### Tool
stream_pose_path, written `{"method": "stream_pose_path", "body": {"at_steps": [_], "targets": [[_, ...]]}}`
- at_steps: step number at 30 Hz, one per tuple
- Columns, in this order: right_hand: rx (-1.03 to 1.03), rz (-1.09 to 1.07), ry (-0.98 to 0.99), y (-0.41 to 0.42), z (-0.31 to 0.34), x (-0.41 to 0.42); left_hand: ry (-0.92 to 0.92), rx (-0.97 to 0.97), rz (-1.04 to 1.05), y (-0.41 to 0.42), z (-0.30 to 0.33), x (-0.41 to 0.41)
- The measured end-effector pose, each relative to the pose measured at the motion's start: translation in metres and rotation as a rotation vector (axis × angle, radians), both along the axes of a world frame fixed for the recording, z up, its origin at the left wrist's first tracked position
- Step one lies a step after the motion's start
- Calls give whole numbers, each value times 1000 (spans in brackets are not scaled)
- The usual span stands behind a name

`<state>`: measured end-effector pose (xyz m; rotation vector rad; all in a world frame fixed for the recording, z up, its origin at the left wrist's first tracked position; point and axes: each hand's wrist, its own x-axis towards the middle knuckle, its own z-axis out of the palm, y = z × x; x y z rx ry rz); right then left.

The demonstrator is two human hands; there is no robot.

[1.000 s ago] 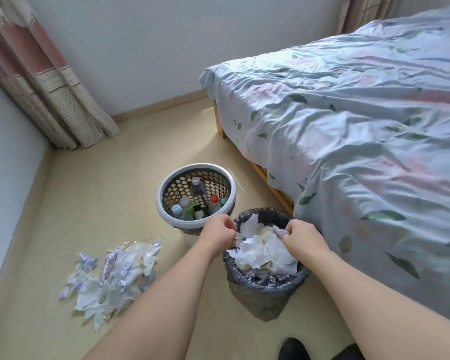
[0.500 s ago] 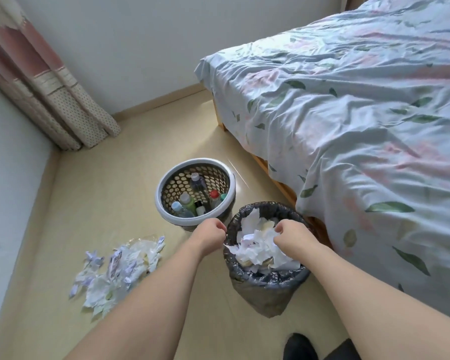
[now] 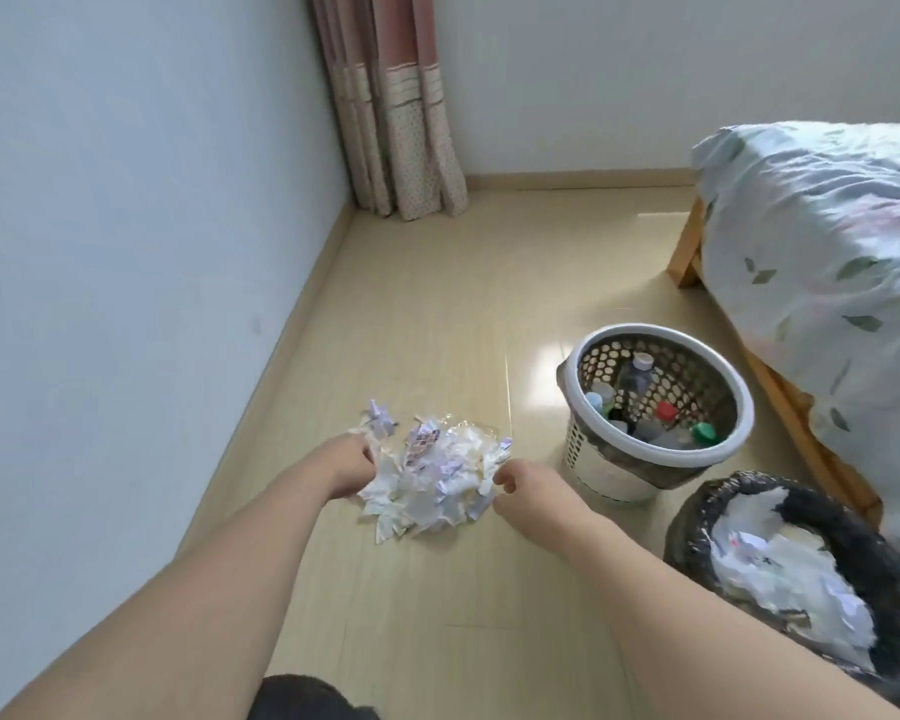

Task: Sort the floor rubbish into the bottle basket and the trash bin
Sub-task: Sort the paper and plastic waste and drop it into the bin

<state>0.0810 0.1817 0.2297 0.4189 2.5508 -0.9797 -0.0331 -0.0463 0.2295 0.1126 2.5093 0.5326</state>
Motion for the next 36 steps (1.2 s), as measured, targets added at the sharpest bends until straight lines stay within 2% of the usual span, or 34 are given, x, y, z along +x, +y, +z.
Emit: {"method": "stream_pose_path", "body": {"at_steps": [5, 12, 18, 20, 25, 27, 31, 36], "targets": [[101, 89, -97, -53, -57, -53, -39, -47, 99, -82, -79, -33], [176, -29, -188, -53, -146, -113, -136, 33, 73, -74, -209, -58], [260, 111, -199, -77, -217, -155, 30, 28, 248, -74, -283, -108], [295, 150, -182, -85, -236, -166, 100, -8, 171, -72, -301, -124], [449, 196, -162, -92, -265, -178, 274, -174, -238, -68, -333, -135], [494, 221, -153, -92, -269, -180, 329, -150, -237, -69, -342, -130], [457, 205, -160, -88, -270, -181, 476, -152, -168, -70, -346, -117], [379, 183, -152, -88, -264, -179, 386, -72, -64, -74, -341, -107]]}}
